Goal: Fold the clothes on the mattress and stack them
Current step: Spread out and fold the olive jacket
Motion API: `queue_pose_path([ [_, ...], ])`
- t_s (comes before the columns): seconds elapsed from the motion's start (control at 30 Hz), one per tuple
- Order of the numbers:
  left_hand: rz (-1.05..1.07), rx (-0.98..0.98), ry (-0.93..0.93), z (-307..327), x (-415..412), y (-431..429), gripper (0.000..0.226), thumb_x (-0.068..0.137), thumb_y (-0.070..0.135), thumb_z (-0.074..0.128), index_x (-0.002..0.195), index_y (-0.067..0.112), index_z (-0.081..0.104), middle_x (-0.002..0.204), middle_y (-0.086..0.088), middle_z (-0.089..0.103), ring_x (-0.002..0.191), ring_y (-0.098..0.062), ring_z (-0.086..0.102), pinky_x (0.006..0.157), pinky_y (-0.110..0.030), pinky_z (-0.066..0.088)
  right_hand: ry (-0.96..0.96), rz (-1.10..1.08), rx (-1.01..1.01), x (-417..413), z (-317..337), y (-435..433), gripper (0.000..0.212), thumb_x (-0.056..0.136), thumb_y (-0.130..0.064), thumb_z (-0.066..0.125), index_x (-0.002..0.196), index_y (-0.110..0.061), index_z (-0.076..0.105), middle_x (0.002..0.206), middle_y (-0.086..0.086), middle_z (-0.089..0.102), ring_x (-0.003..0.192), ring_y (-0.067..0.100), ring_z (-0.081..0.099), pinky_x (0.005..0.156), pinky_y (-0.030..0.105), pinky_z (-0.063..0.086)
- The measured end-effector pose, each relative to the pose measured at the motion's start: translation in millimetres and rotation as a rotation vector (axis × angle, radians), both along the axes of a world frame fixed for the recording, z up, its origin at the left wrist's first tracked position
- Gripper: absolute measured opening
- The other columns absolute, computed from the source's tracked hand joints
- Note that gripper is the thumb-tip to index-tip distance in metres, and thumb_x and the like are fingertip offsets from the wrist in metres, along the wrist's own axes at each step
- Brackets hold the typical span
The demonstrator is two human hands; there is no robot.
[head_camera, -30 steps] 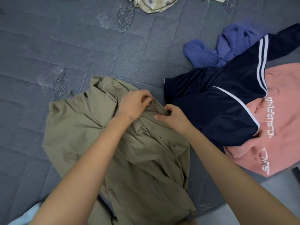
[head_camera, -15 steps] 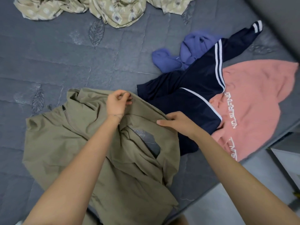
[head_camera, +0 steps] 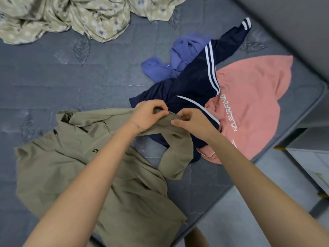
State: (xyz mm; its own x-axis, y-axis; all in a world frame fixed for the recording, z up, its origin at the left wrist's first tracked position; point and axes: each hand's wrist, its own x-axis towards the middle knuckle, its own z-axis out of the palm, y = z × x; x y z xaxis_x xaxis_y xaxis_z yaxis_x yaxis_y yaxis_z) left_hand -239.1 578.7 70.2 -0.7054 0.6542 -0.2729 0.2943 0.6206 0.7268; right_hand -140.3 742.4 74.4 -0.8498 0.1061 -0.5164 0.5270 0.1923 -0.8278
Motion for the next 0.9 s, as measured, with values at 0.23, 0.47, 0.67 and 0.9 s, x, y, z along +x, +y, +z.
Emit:
queue_pose_path([
  [0.23,0.436,0.224,-0.132,-17,-2,17,0.024,0.09,0.01,0.065,0.071,0.024,0.06,0.067,0.011,0.059,0.064,0.001,0.053,0.073,-0.017,0.043,-0.055,-0.125,-0.033,27,7,40,0.042,0.086,-0.032,0.073,0.076,0.006,0.058,0.071,0.007,0.047,0.068,0.014,0.044,0.063,0.026,0.034],
  [0.47,0.501,0.172,-0.085,-36,0,45,0.016,0.089,0.012,0.065,0.075,0.018,0.062,0.068,0.003,0.061,0.07,-0.011,0.055,0.076,-0.025,0.045,0.045,-0.26,0.224,37,17,86,0.029,0.085,-0.017,0.07,0.063,-0.026,0.054,0.057,-0.027,0.053,0.059,-0.009,0.048,0.059,0.007,0.035],
  [0.67,0.578,0.138,-0.014,-43,-1,63,0.011,0.09,0.013,0.063,0.079,0.014,0.064,0.079,-0.002,0.065,0.076,-0.014,0.057,0.084,-0.034,0.048,0.075,-0.302,0.34,31,20,117,0.028,0.079,-0.013,0.074,0.063,-0.033,0.062,0.051,-0.03,0.053,0.056,-0.012,0.05,0.055,0.005,0.035],
  [0.9,0.618,0.073,0.096,-46,7,67,0.015,0.094,0.01,0.056,0.104,0.007,0.067,0.106,-0.004,0.068,0.105,-0.022,0.061,0.096,-0.031,0.044,-0.044,-0.277,0.468,37,-10,124,0.01,0.079,-0.02,0.076,0.073,-0.025,0.069,0.074,-0.016,0.062,0.066,-0.005,0.053,0.06,0.01,0.035],
])
